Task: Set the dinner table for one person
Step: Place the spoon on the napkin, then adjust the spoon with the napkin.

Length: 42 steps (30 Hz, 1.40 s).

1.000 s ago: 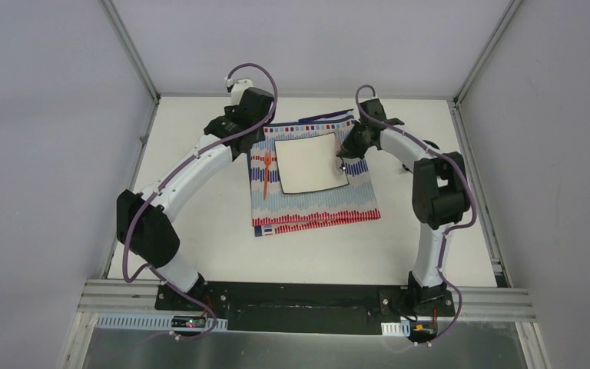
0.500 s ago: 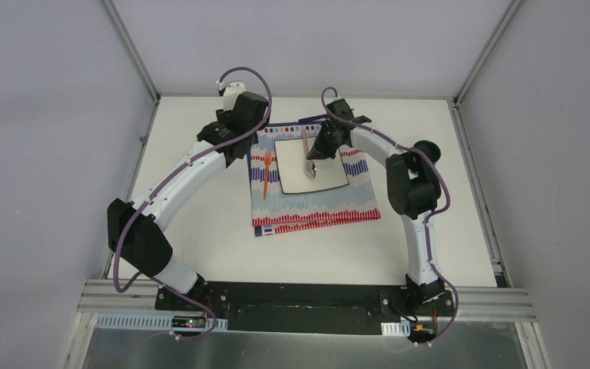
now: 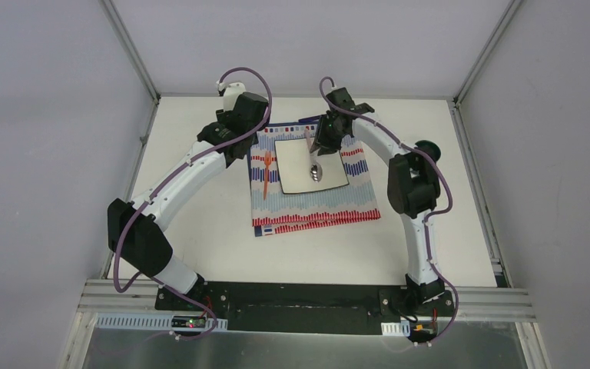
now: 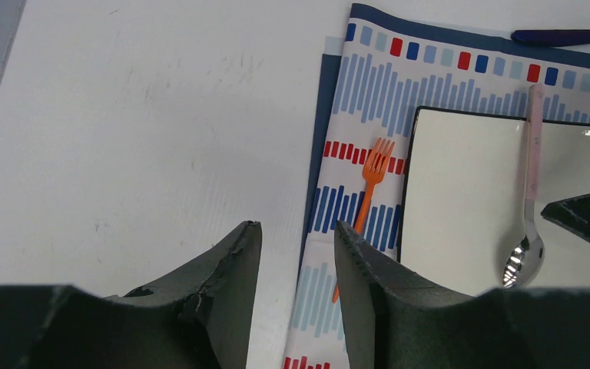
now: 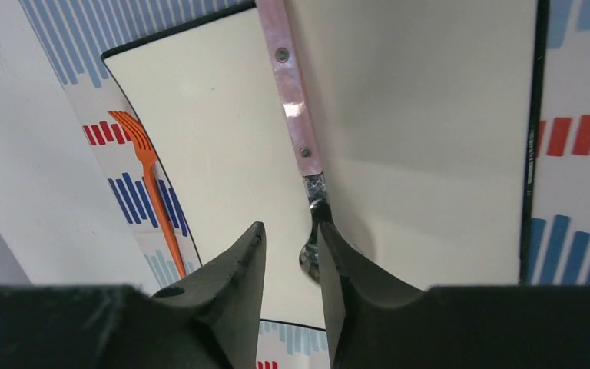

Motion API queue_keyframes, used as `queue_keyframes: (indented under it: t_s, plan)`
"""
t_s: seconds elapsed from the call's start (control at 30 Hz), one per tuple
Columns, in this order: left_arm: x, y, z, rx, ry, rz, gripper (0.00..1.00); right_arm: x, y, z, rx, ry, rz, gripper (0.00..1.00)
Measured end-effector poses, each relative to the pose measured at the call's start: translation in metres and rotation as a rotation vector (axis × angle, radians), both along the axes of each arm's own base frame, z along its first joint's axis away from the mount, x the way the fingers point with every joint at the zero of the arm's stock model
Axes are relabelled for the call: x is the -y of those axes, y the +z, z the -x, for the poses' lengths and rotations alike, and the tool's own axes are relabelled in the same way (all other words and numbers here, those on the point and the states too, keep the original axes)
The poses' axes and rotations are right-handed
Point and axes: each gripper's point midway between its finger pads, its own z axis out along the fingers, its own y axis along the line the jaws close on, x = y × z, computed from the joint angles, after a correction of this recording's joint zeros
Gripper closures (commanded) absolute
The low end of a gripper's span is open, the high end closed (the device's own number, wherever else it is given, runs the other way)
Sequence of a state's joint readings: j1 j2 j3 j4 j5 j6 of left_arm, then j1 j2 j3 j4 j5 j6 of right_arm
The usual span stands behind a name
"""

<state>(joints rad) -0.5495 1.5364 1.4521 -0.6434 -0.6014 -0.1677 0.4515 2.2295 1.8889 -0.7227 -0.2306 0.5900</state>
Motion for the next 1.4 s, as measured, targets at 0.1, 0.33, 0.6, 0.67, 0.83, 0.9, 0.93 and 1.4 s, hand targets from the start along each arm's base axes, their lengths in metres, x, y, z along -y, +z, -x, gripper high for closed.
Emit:
queue_keyframes:
  t_s: [0.1, 0.33, 0.6, 0.67, 0.83, 0.9, 0.93, 1.4]
  plan:
    - [0.000, 0.000, 0.000, 0.000, 0.000, -0.001, 0.57, 0.005, 0.017, -0.008, 0.054, 0.045, 0.061, 0.60]
    - [0.000, -0.001, 0.000, -0.002, 0.000, -0.002, 0.57, 0.035, 0.049, -0.030, 0.222, 0.159, 0.368, 0.99]
    - [-0.001, -0.004, 0.001, -0.008, 0.002, -0.007, 0.58, 0.050, 0.022, -0.043, 0.264, 0.283, 0.620, 1.00]
    - [-0.001, -0.004, 0.001, -0.008, 0.002, -0.007, 0.57, 0.048, 0.005, -0.041, 0.243, 0.317, 0.641, 1.00]
    - [-0.001, -0.004, 0.001, -0.008, 0.002, -0.007, 0.58, 0.033, -0.018, -0.036, 0.226, 0.382, 0.655, 1.00]
    - [-0.001, -0.004, 0.001, -0.008, 0.003, -0.008, 0.58, 0.024, -0.018, -0.032, 0.236, 0.405, 0.654, 1.00]
    - [-0.001, -0.004, 0.001, -0.008, 0.003, -0.008, 0.58, 0.019, -0.018, -0.031, 0.246, 0.410, 0.650, 1.00]
    - [-0.001, -0.005, 0.001, -0.009, 0.003, -0.009, 0.58, -0.027, 0.011, -0.046, 0.423, 0.401, 0.587, 1.00]
